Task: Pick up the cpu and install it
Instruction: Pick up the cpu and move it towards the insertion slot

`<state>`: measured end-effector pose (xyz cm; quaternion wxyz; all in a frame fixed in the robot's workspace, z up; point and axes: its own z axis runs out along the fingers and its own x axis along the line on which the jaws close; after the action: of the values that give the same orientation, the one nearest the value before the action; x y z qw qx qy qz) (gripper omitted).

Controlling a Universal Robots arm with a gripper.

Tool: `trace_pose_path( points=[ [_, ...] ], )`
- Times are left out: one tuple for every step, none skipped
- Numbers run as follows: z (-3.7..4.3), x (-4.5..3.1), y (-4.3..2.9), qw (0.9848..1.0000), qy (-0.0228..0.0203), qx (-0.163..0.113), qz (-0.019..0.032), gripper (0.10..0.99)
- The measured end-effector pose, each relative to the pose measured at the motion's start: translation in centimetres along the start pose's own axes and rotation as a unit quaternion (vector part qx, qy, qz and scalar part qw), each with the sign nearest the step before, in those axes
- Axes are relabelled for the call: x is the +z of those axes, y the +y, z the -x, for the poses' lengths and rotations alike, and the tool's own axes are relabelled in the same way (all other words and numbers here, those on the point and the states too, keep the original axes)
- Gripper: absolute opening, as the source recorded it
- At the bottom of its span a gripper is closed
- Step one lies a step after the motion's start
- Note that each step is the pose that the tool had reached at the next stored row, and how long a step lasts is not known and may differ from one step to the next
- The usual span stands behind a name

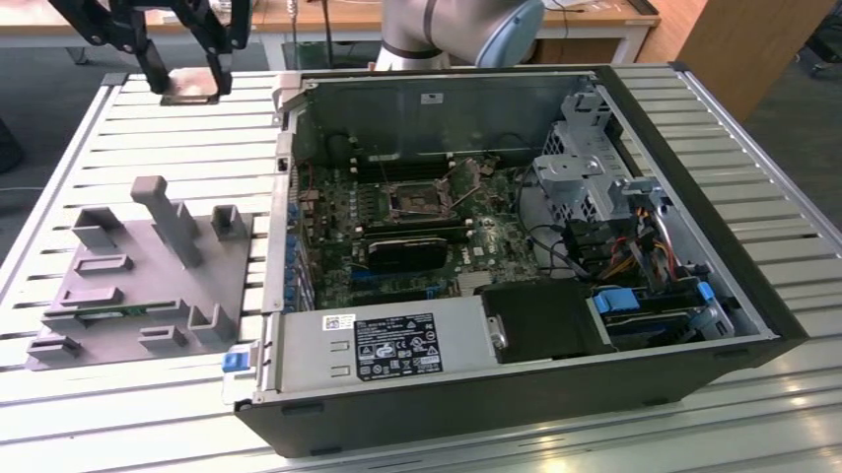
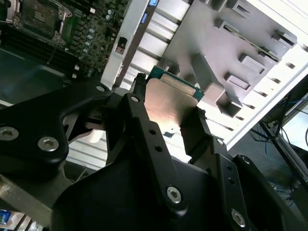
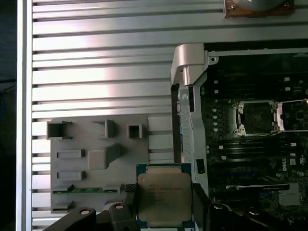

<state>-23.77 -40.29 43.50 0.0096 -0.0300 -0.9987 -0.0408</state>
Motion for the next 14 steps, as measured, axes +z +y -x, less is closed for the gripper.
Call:
trace_pose_path(
  points=[
    [0.30,0.01,0.13,1.0000,0.0000,0.000,0.0000,0.541],
    [0.62,0.02,0.28,1.0000,0.0000,0.000,0.0000,0.541],
    [0.96,0.04,0.44,1.0000,0.0000,0.000,0.0000,0.541],
    [1.36,0.06,0.60,1.0000,0.0000,0.000,0.0000,0.541],
    [1.74,0.08,0.72,1.0000,0.0000,0.000,0.0000,0.541],
    [2.16,0.11,0.83,1.0000,0.0000,0.000,0.0000,0.541],
    [2.58,0.13,0.93,1.0000,0.0000,0.000,0.0000,0.541],
    [3.00,0.15,1.03,1.0000,0.0000,0.000,0.0000,0.541],
    [3.40,0.18,1.14,1.0000,0.0000,0.000,0.0000,0.541],
    [3.79,0.20,1.26,1.0000,0.0000,0.000,0.0000,0.541],
    [4.15,0.23,1.38,1.0000,0.0000,0.000,0.0000,0.541],
    [4.45,0.27,1.54,1.0000,0.0000,0.000,0.0000,0.541],
    [4.73,0.31,1.71,1.0000,-0.0001,0.000,0.0000,0.541],
    [4.97,0.35,1.89,1.0000,0.0000,0.000,0.0000,0.541]
  ],
)
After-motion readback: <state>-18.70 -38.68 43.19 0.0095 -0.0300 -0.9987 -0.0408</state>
